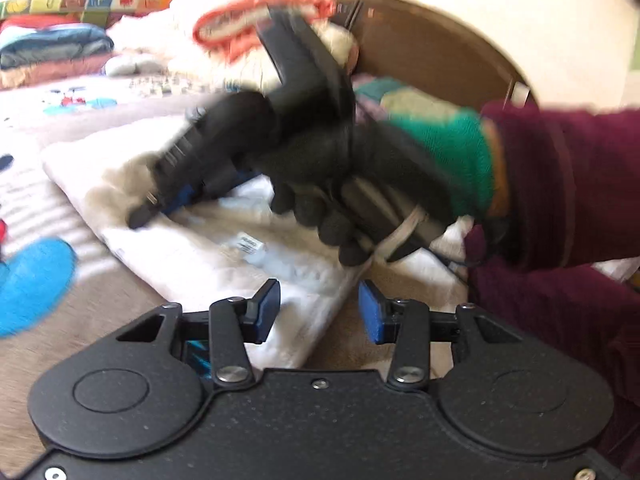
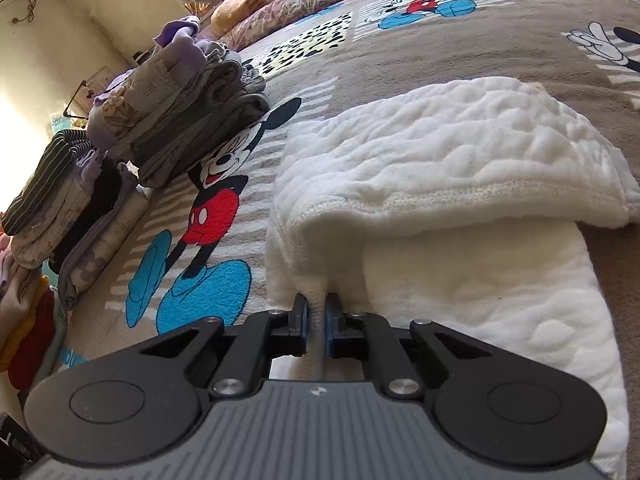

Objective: Fold clothes
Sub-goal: 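Open the right gripper and withdraw it from the folded garment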

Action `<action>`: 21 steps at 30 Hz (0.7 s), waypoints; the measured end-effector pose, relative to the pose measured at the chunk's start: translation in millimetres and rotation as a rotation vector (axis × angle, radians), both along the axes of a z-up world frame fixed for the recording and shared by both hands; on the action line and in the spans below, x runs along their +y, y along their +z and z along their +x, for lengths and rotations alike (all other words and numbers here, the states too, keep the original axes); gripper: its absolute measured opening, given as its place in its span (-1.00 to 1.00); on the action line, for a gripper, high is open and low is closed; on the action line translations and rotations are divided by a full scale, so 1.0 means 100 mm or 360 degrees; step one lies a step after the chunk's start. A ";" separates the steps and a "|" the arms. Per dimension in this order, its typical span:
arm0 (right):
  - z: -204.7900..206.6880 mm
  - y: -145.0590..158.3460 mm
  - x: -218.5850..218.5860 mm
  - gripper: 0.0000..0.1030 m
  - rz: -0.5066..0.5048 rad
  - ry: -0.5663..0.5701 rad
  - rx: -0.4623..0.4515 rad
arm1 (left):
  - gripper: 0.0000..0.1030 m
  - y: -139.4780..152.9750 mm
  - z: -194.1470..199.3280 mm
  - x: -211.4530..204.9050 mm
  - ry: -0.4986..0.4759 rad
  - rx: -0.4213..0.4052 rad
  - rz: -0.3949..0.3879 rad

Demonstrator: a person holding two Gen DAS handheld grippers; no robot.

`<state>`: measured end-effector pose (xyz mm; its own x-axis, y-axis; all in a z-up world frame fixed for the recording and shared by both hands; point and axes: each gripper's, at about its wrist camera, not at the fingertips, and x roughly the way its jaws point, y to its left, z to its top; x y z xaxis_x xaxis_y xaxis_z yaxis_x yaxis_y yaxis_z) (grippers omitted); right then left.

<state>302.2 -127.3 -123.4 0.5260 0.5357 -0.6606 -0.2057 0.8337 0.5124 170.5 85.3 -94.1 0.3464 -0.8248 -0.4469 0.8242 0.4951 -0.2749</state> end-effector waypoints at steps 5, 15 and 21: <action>0.01 0.01 -0.04 -0.81 0.0007 0.0055 -0.0024 | -0.26 0.02 0.14 0.17 0.0252 -0.0085 0.0097; 0.03 -0.02 -0.08 -0.85 0.0003 0.0143 -0.0073 | -0.46 -0.27 0.19 -0.36 0.0224 -0.0126 0.0386; -0.25 0.22 -0.15 -0.63 0.0041 0.0096 -0.0216 | -0.46 -0.27 0.23 -0.37 0.0228 -0.0094 0.0387</action>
